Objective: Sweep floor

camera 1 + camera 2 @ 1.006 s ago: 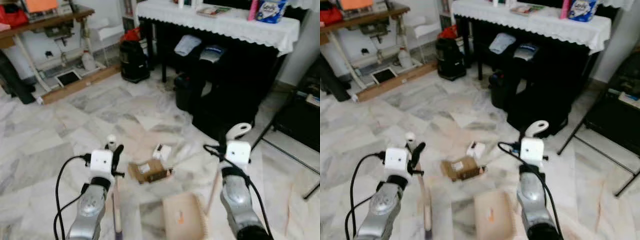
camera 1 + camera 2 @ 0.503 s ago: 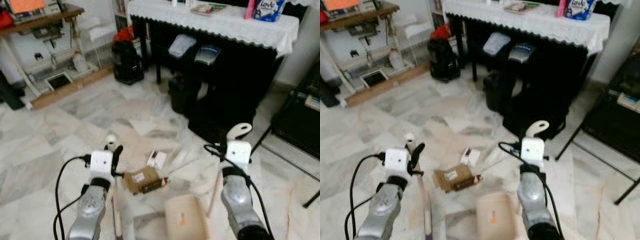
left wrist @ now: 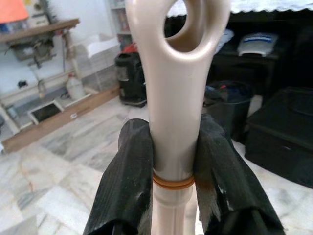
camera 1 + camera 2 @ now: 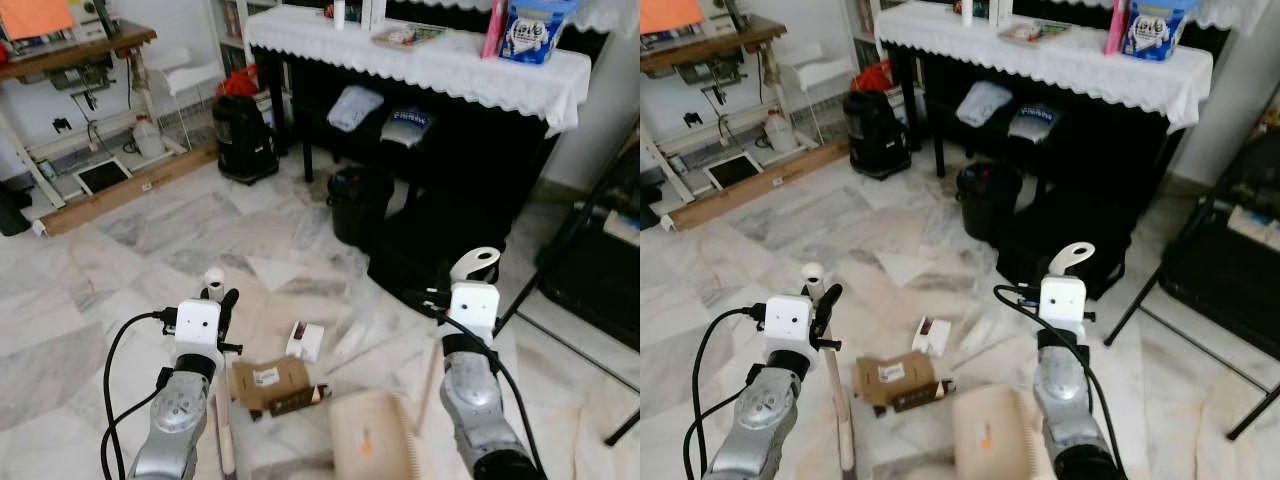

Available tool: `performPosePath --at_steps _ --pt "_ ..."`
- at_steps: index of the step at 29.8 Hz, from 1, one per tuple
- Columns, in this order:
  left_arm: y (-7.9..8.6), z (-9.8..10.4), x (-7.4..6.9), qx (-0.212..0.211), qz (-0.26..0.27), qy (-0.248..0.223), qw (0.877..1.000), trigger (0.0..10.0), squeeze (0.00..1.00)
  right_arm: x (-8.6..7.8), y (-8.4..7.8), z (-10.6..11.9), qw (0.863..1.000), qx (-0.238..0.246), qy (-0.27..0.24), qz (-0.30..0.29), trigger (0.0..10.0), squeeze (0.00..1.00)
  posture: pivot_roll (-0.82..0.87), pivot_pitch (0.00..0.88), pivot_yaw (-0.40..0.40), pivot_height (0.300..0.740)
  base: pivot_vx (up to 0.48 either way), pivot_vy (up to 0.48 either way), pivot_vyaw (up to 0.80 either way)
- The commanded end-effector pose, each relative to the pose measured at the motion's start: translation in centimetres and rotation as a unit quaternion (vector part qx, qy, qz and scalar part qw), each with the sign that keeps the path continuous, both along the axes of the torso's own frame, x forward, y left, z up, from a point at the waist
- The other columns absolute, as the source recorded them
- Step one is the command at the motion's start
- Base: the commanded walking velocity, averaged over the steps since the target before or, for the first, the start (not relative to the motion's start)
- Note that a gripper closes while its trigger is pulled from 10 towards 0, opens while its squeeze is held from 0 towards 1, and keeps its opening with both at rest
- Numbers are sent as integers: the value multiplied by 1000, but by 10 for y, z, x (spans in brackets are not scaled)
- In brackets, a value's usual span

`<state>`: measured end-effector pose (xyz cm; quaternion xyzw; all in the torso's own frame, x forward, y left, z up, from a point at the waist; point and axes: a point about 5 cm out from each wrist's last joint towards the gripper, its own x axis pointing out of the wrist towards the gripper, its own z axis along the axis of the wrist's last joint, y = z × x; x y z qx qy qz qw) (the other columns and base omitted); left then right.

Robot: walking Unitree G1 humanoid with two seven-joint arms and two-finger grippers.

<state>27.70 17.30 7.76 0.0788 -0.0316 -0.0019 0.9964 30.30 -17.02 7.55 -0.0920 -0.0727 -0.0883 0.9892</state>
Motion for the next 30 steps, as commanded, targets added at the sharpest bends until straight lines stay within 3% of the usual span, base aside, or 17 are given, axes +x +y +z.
performPosePath --at_steps 1,7,30 --pt "9 10 3 9 18 -26 999 10000 0 5 9 9 1000 5 -20 13 10000 0 77 0 23 740 311 0 0" --pt "14 14 4 18 39 -38 998 10000 0 5 9 9 1000 6 -19 14 10000 0 78 0 25 740 296 0 0" --pt "20 11 1 23 44 -27 998 10000 0 2 9 3 1000 1 -7 12 10000 0 83 0 33 740 0 0 0"
